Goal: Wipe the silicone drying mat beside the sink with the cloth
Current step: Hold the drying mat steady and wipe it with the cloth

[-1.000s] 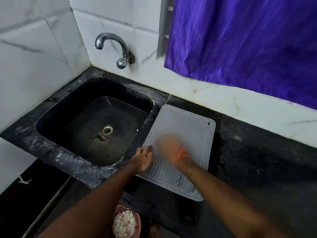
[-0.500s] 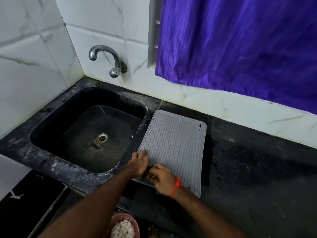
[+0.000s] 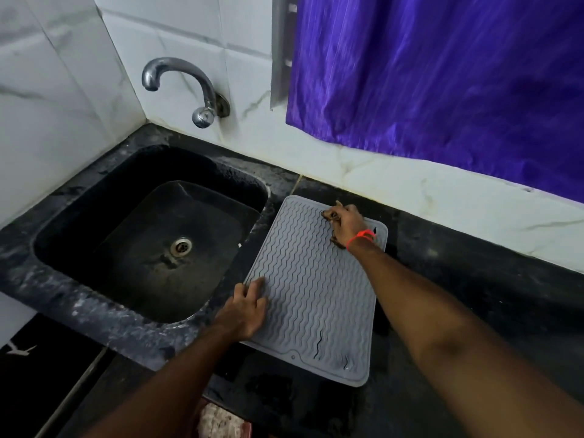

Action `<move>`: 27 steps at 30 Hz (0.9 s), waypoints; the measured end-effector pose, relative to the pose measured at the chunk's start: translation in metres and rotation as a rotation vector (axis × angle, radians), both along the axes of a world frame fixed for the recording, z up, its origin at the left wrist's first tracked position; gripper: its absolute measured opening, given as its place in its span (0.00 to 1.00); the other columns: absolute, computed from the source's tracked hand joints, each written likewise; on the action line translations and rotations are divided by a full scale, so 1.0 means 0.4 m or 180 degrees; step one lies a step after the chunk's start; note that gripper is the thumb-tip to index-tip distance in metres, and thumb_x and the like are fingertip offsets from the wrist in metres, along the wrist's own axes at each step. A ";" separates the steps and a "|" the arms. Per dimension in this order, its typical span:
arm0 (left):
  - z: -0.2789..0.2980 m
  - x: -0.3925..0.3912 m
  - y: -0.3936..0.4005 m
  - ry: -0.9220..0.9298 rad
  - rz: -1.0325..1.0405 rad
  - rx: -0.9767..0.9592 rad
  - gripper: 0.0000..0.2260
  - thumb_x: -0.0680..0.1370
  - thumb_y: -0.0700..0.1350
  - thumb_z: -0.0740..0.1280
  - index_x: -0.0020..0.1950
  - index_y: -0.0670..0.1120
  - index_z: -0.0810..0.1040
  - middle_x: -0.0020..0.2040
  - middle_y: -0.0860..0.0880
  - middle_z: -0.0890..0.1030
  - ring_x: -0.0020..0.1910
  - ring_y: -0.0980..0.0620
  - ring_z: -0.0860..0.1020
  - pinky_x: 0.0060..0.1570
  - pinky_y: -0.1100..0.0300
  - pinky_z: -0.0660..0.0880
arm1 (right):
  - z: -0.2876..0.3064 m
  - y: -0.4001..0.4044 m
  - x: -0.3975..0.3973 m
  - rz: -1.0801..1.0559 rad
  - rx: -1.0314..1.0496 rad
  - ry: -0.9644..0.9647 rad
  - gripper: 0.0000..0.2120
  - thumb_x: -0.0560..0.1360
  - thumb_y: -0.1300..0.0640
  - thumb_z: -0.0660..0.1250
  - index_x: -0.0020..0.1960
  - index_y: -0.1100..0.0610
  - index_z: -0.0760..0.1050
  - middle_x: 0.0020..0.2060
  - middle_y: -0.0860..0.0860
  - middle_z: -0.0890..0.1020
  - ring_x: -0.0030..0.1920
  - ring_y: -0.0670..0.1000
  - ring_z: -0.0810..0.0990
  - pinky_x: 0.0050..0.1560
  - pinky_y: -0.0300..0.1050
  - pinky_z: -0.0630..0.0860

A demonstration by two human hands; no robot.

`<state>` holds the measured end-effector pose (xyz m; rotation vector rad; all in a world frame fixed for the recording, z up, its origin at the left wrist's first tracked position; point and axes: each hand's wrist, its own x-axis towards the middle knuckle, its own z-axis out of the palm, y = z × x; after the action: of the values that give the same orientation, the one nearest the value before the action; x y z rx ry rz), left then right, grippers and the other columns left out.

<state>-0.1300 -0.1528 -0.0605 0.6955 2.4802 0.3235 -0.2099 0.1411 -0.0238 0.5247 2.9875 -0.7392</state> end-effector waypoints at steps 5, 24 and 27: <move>0.002 -0.010 0.000 0.0075 -0.0194 -0.0476 0.14 0.85 0.46 0.50 0.67 0.42 0.68 0.81 0.43 0.43 0.74 0.37 0.55 0.69 0.45 0.68 | -0.038 -0.020 -0.042 0.0239 0.0582 -0.0215 0.19 0.80 0.59 0.58 0.70 0.52 0.69 0.66 0.59 0.67 0.63 0.66 0.68 0.67 0.58 0.69; 0.026 -0.007 0.015 -0.0503 0.0755 0.0137 0.25 0.84 0.55 0.51 0.80 0.54 0.49 0.75 0.41 0.57 0.69 0.36 0.68 0.69 0.40 0.67 | -0.067 -0.174 0.219 0.0851 0.0539 -0.0136 0.14 0.80 0.57 0.61 0.64 0.53 0.75 0.66 0.57 0.71 0.66 0.61 0.72 0.70 0.54 0.68; 0.027 -0.013 0.003 -0.0603 0.0808 0.0213 0.25 0.84 0.53 0.54 0.80 0.55 0.50 0.75 0.40 0.57 0.69 0.35 0.68 0.68 0.41 0.68 | -0.067 -0.230 0.305 0.0867 0.0465 -0.0113 0.12 0.79 0.58 0.62 0.62 0.52 0.76 0.65 0.55 0.71 0.65 0.59 0.72 0.69 0.53 0.68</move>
<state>-0.1352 -0.1516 -0.0496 0.3558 2.3847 0.5429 -0.0878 0.0491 -0.0507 0.1254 3.0067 -0.4884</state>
